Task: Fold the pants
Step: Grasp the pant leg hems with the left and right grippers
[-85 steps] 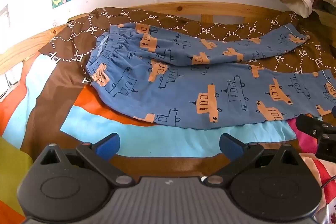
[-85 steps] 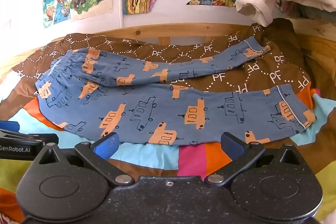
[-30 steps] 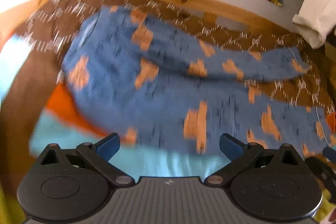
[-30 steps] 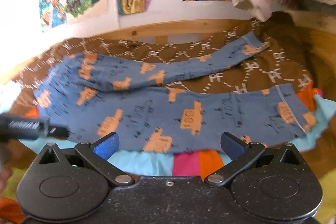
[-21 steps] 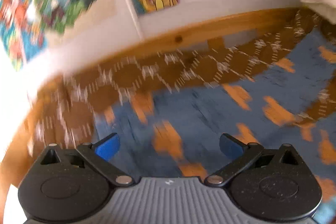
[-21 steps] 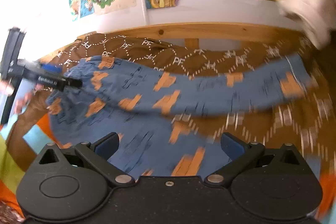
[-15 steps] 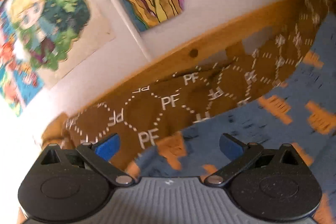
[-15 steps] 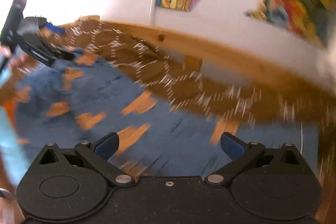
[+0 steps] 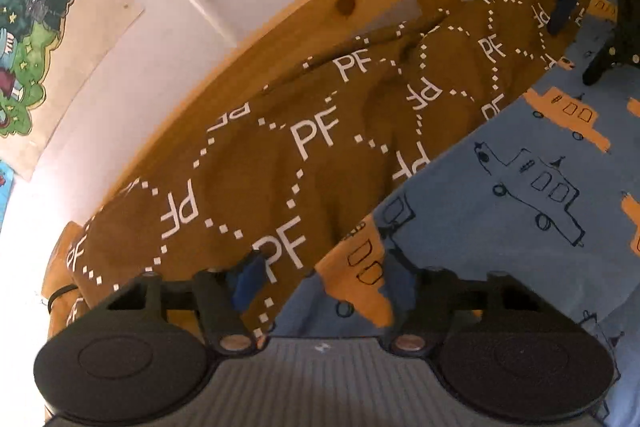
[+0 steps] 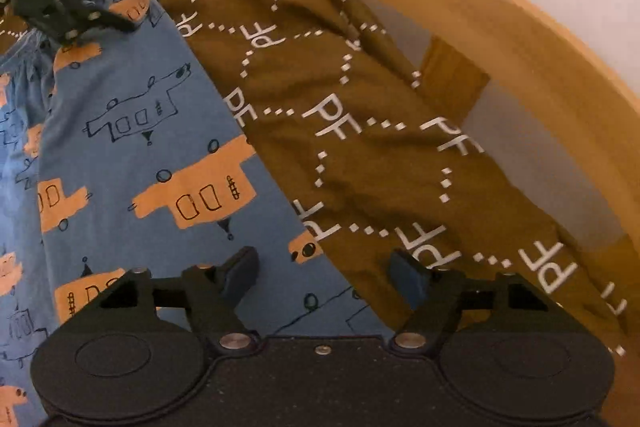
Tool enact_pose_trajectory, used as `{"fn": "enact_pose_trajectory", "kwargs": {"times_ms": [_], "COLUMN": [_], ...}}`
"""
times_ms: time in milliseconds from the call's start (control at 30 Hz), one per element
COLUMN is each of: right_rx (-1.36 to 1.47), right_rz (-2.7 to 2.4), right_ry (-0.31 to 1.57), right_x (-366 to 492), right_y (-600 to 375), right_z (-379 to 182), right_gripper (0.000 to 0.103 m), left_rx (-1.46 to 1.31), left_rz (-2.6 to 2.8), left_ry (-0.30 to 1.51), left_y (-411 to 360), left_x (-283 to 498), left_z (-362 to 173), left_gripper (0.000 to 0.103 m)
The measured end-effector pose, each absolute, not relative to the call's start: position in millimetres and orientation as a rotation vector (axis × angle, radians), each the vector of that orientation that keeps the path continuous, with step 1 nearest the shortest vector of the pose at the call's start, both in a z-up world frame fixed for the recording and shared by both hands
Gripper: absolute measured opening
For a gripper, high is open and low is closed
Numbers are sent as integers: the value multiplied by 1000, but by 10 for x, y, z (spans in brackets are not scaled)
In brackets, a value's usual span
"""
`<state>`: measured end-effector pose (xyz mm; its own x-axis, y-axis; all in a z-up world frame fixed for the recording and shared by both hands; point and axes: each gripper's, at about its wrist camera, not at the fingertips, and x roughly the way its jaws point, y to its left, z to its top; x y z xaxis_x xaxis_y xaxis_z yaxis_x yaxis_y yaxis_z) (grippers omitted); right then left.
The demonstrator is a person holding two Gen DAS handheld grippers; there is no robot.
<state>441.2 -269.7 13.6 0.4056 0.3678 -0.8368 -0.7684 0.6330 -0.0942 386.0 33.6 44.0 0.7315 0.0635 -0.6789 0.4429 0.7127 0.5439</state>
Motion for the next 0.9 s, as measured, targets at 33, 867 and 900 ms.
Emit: {"fn": "enact_pose_trajectory", "kwargs": {"times_ms": [33, 867, 900], "right_rx": [-508, -546, -557], "right_rz": [762, 467, 461], "right_ry": [897, 558, 570], "right_x": [4432, 4426, 4510], "right_y": [-2701, -2355, -2296], "right_z": [137, 592, 505], "right_gripper": [72, 1, 1], "left_rx": [754, 689, 683], "left_rz": [-243, -17, -10], "left_ry": [730, 548, 579], "left_y": [346, 203, 214], "left_x": [3859, 3946, 4031], "left_z": [439, 744, 668], "left_gripper": [61, 1, 1]}}
